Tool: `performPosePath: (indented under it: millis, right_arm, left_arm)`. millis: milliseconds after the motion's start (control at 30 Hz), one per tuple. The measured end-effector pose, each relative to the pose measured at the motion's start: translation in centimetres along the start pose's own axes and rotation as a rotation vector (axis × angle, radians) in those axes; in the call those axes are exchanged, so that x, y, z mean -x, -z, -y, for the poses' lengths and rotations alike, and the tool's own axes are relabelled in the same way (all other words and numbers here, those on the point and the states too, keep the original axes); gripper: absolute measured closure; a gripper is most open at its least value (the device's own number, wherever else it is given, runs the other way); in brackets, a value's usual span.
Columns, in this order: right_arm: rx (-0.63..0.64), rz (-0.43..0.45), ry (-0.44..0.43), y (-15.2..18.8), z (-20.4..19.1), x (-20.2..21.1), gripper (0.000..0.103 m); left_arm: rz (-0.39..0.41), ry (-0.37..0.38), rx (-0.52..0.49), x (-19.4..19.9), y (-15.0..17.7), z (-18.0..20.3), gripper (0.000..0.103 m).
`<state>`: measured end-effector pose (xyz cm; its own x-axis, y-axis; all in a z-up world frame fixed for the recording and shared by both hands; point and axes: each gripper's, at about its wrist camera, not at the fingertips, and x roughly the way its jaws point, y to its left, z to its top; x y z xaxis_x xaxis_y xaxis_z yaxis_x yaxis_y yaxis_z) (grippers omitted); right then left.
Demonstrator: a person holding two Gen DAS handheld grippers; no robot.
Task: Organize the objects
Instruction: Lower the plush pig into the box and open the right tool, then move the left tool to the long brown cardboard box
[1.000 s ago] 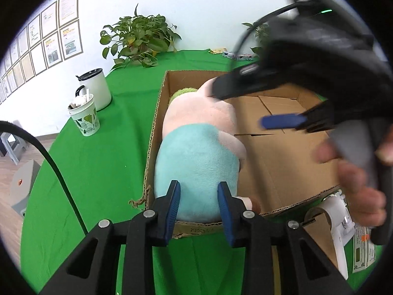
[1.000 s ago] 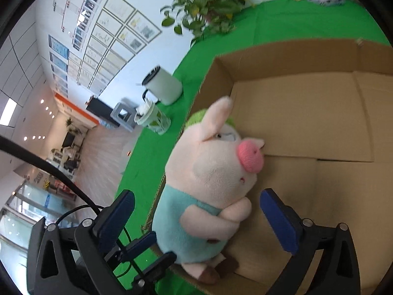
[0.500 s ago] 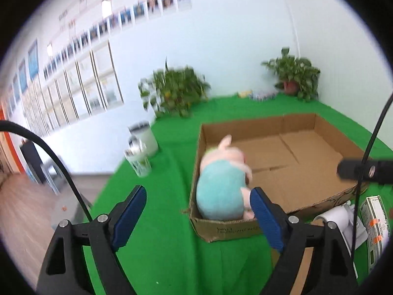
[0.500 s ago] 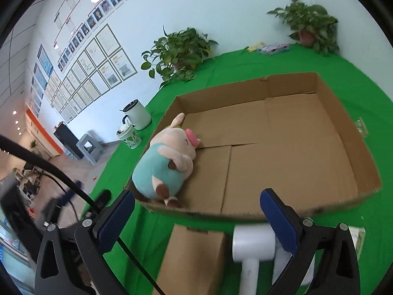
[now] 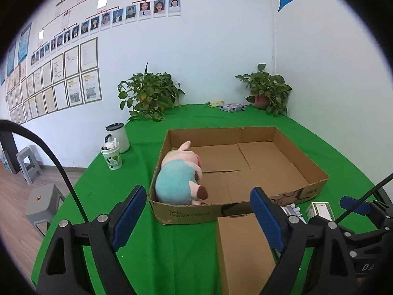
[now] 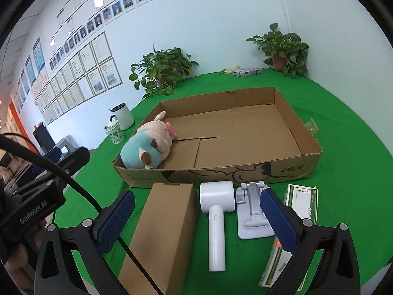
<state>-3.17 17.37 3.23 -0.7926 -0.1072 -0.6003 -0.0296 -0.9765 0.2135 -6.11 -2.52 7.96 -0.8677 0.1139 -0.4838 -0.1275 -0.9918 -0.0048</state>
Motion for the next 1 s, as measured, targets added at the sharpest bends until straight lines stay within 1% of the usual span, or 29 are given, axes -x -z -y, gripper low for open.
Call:
performPosePath:
  millis: [67,133,167,200,233,267,300,367,433,467,500,533,567,600,633,700,767,833,933,1000]
  right_arm:
    - [0.017,0.004,0.009,0.3,0.0,0.6,0.002]
    - [0.030,0.015,0.032,0.6,0.3,1.3,0.018]
    - [0.038,0.017,0.050,0.7,0.4,1.5,0.038]
    - [0.047,0.016,0.071,0.8,0.6,1.6,0.061]
    - [0.055,0.014,0.088,1.0,0.8,1.7,0.072]
    - [0.062,0.012,0.105,1.2,1.1,1.7,0.088]
    - [0.066,0.014,0.121,1.4,1.2,1.8,0.091]
    - [0.071,0.018,0.133,1.9,1.7,1.8,0.091]
    - [0.072,0.017,0.148,2.2,2.3,1.8,0.091]
    - [0.071,0.018,0.162,2.3,2.6,1.8,0.086]
    - [0.072,0.014,0.192,2.4,3.0,1.9,0.063]
    - [0.074,0.012,0.215,2.6,3.6,2.1,0.044]
    - [0.073,0.019,0.220,2.6,4.0,2.3,0.003]
    - [0.073,0.038,0.205,2.8,4.2,2.5,0.001]
    - [0.076,0.042,0.204,2.8,4.4,2.6,0.001]
    - [0.080,0.023,0.208,3.1,4.8,2.4,0.001]
    - [0.073,-0.012,0.178,3.6,5.4,1.9,0.001]
    - [0.066,-0.039,0.127,4.3,6.2,1.8,0.001]
    - [0.103,-0.115,0.007,5.9,6.3,1.3,0.001]
    - [0.125,-0.179,-0.107,7.2,5.5,1.3,0.001]
  left_arm:
    - [-0.017,0.026,0.018,0.2,0.3,0.2,0.017]
    - [-0.014,0.052,0.033,0.3,0.5,0.5,0.018]
    - [-0.008,0.065,0.037,0.4,0.7,0.7,0.020]
    - [-0.002,0.075,0.038,0.5,0.9,0.9,0.025]
    - [-0.001,0.086,0.035,0.5,1.0,1.1,0.062]
    - [-0.011,0.095,0.026,0.3,1.3,1.3,0.102]
    - [-0.026,0.082,0.018,0.1,1.5,1.6,0.099]
    - [-0.018,0.067,0.014,0.0,2.1,2.0,0.099]
    - [-0.019,0.073,0.009,-0.1,2.4,2.3,0.099]
    - [-0.021,0.057,0.006,-0.2,2.4,2.4,0.083]
    - [-0.029,0.042,0.001,-0.4,2.4,2.5,0.066]
    - [-0.031,0.040,0.001,-0.6,2.5,2.4,0.021]
    - [-0.019,0.042,0.005,-0.6,2.6,2.2,0.005]
    - [0.003,0.037,0.017,-0.5,2.7,1.9,0.005]
    - [0.002,0.030,0.024,-0.6,2.8,1.6,0.005]
    - [-0.049,0.032,0.039,-1.5,3.0,0.8,0.005]
    - [-0.097,0.060,0.083,-2.2,3.4,-0.3,0.005]
    - [-0.158,0.126,0.144,-2.8,4.1,-1.6,0.005]
    - [-0.252,0.222,0.199,-3.5,5.5,-2.8,0.005]
    - [-0.308,0.299,0.212,-3.8,6.7,-2.9,0.005]
